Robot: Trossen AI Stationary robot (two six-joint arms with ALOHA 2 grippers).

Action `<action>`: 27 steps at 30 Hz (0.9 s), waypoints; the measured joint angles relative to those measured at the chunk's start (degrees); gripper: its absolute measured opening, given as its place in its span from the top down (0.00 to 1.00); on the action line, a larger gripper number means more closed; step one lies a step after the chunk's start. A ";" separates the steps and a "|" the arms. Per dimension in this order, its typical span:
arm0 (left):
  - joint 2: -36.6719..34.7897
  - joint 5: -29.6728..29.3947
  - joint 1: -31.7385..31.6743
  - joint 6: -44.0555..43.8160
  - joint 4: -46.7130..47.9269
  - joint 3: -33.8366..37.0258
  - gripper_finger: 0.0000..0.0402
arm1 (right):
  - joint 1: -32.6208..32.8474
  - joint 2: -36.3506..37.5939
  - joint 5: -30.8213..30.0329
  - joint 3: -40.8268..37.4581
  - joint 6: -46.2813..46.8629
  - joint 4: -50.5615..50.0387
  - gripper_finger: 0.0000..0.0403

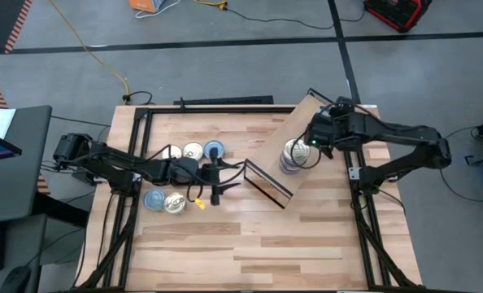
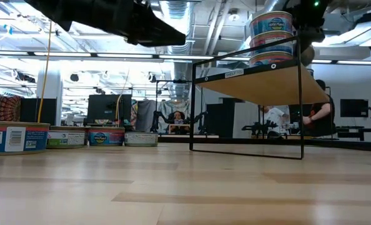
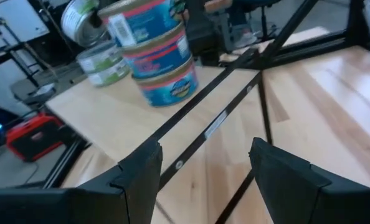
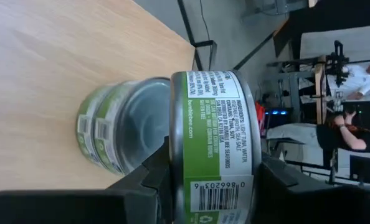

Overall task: Stack canned seafood by type on shelf
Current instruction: Stack the green tuna can on the shelf

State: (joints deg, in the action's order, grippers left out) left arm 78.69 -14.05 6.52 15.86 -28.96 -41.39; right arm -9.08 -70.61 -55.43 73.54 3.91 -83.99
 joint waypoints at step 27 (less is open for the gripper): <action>-0.02 0.17 -0.06 2.61 0.47 -0.02 0.41 | 11.04 14.90 -12.03 -16.94 -2.99 6.99 0.58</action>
State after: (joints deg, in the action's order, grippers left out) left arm 78.67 -13.88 6.46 18.46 -28.49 -41.41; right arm 1.96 -55.71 -67.46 56.60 0.92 -77.01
